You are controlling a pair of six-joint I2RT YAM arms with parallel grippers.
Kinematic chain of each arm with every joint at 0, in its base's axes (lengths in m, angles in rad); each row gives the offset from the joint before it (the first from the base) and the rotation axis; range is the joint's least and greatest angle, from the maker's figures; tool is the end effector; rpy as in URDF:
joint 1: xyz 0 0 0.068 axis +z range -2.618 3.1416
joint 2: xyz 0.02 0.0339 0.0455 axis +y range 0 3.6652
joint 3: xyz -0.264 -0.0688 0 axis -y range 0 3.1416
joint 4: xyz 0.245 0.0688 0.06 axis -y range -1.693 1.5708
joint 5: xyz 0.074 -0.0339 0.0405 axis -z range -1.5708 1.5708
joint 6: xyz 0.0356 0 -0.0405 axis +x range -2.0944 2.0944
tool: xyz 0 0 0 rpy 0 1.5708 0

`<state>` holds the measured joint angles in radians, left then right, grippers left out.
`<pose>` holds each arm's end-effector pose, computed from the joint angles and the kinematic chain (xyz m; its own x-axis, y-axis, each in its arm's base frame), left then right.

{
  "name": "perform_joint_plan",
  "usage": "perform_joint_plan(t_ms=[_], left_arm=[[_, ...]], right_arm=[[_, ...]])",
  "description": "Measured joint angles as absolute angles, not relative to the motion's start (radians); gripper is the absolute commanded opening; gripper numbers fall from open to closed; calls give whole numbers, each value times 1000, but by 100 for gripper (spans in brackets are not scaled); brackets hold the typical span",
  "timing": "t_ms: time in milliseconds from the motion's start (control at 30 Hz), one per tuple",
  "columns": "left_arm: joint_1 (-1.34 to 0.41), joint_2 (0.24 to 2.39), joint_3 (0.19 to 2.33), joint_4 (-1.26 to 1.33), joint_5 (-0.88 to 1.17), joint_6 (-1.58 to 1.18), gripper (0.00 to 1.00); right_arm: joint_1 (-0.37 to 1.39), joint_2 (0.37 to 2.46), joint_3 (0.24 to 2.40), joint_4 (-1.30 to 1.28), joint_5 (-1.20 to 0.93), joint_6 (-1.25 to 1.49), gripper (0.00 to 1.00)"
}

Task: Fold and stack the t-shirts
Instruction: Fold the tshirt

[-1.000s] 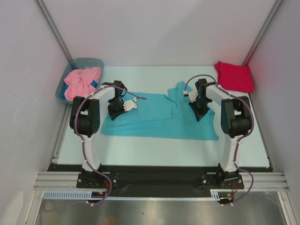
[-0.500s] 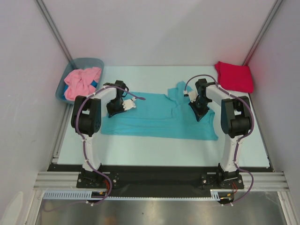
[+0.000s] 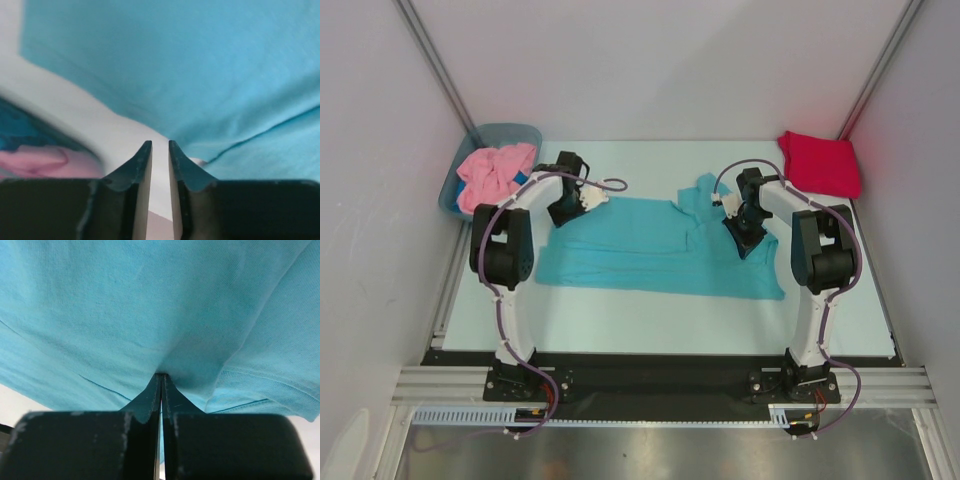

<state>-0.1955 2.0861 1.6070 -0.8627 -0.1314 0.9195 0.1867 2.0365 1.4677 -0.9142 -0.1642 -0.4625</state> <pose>0.4129 -0.0770 0.1771 -0.4492 0.8927 -0.0361 0.8588 0.4426 0.2579 0.3791 0.0775 0.1593 -0.7880 -0.5968 -0.1511 -0.6132 0.7827 0.1066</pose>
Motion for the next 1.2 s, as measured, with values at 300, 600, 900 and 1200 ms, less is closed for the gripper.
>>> perform_joint_plan(t_ms=[300,600,900,1200], left_arm=[[-190,2063,1680,-804,-117,876,62],[-187,2061,1701,-663,-90,810,65],[-187,2095,1843,-568,-93,787,63],[-192,2210,1893,-545,-103,784,59]], right_arm=[[187,2032,1474,-918,-186,-439,71],[186,1999,1671,-788,-105,-397,88],[144,2119,1907,-627,13,-378,76],[100,2510,2235,-660,-62,-310,73]])
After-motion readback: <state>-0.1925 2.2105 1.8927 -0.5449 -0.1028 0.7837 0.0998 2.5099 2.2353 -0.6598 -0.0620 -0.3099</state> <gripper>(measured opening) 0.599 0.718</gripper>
